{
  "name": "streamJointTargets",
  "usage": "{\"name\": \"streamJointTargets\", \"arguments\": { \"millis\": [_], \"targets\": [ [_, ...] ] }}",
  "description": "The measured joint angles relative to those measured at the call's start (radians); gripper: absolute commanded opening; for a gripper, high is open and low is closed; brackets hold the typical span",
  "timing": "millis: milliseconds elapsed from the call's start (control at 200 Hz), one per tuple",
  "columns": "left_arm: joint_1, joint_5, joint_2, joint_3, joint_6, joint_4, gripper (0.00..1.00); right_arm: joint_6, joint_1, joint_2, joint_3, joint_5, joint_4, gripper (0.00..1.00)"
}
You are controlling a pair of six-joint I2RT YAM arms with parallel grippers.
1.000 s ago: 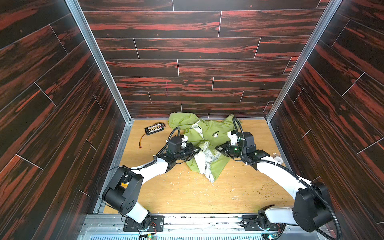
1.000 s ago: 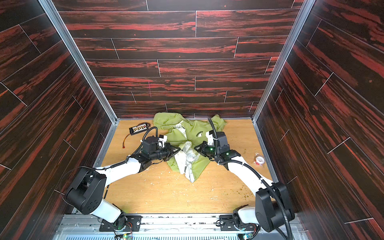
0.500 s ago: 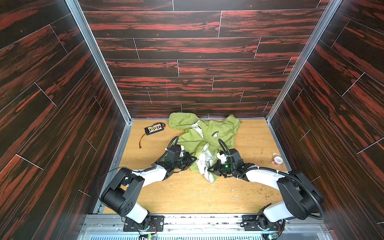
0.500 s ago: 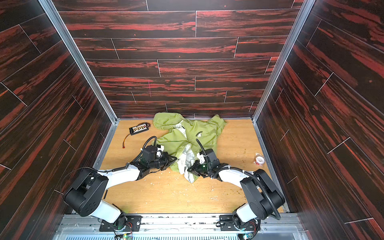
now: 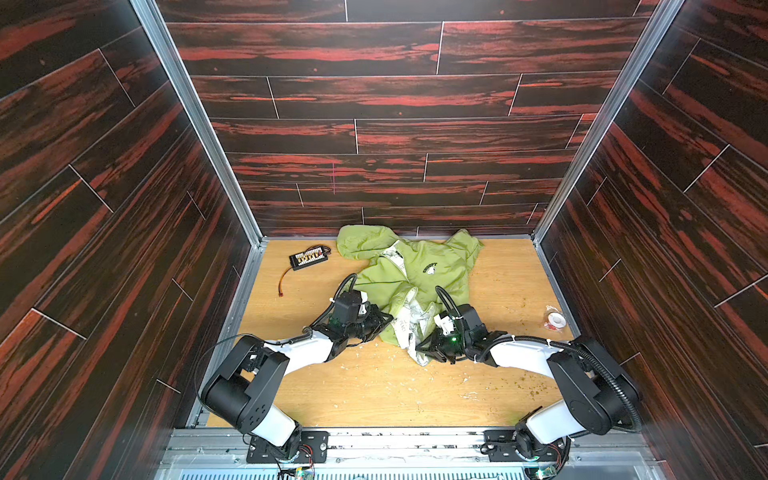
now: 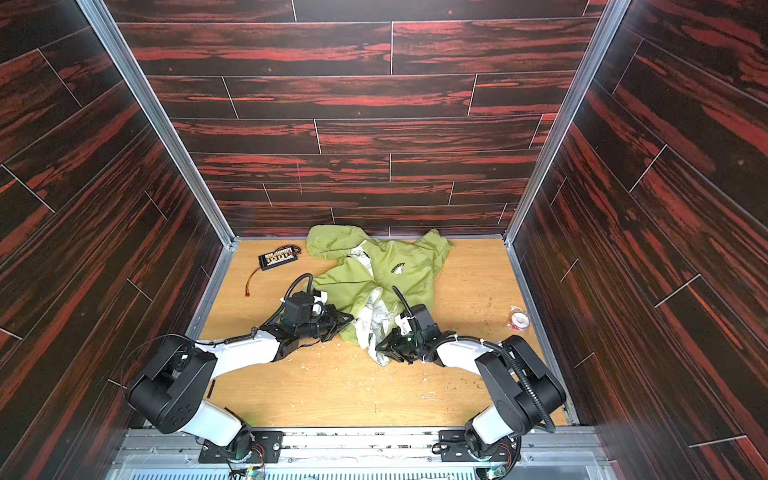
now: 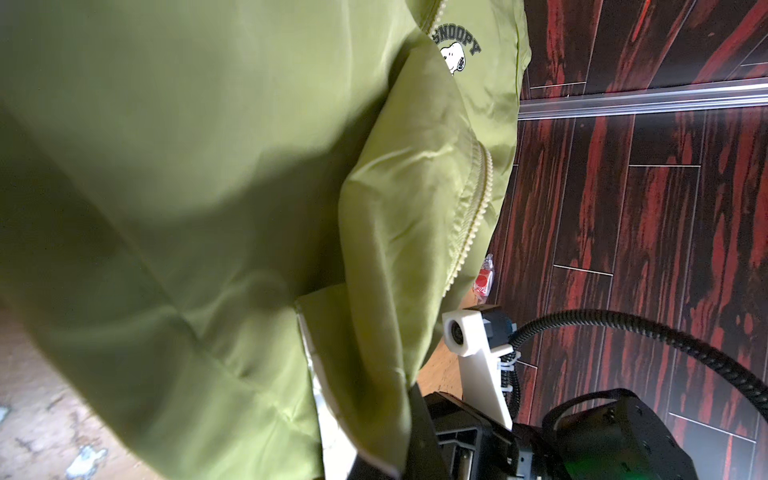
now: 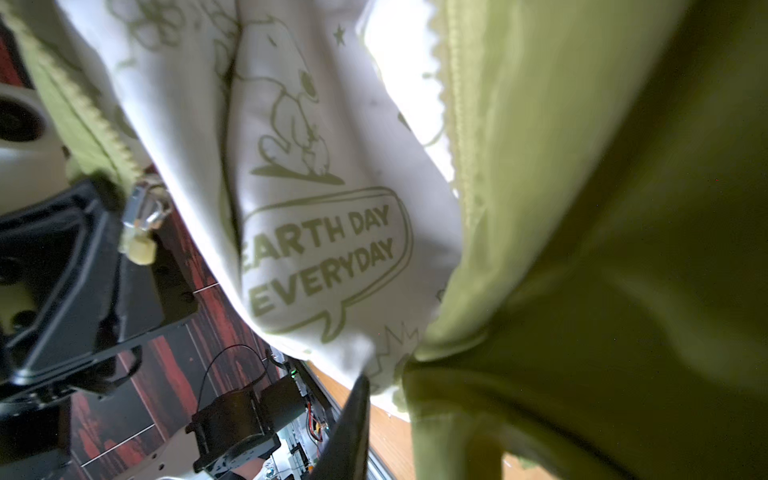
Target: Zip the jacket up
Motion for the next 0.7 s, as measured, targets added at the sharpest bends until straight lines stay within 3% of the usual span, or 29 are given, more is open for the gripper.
{"name": "streamJointTargets", "arguments": {
  "millis": [361,551,696],
  "targets": [
    [-0.011,-0.001,0.000,0.000,-0.004,0.012,0.00,-0.149,0.000,0.000,0.150,0.077,-0.274,0.28],
    [-0.021,-0.002,0.001,0.000,-0.011,0.029,0.00,-0.241,0.000,0.000,0.227,0.148,-0.428,0.34],
    [-0.031,-0.003,0.017,0.003,-0.012,0.047,0.00,-0.270,0.000,0.000,0.235,0.184,-0.502,0.29]
  ]
}}
